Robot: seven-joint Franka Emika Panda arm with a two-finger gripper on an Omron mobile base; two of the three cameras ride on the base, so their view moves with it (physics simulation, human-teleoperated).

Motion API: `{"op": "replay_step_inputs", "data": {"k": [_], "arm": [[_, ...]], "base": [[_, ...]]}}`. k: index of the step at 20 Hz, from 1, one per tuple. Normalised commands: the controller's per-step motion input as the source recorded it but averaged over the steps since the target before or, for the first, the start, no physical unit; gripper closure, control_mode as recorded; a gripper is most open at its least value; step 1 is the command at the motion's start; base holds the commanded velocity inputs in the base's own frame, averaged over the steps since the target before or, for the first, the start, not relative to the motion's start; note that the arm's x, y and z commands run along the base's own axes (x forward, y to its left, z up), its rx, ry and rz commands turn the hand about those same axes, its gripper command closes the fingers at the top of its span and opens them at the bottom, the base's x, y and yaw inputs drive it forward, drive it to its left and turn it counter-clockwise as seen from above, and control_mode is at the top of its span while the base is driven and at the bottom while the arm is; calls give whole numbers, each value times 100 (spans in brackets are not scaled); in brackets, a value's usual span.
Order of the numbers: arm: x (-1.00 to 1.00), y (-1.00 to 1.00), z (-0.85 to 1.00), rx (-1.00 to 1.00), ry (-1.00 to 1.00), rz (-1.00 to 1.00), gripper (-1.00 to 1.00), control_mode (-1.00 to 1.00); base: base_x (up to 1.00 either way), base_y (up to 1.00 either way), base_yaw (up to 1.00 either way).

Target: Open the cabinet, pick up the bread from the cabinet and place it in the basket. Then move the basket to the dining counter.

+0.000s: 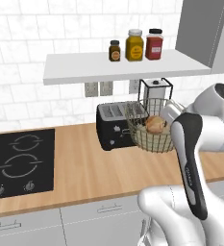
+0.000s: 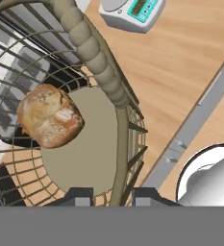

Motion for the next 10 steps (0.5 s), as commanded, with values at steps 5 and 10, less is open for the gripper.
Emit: {"op": "replay_step_inputs", "data": {"k": [5, 10], "arm": [[0, 0, 0, 0, 0, 0, 100, -100], [-2, 0, -1, 0, 0, 0, 100, -100]], "base": [[0, 0, 0], [0, 0, 0]]}}
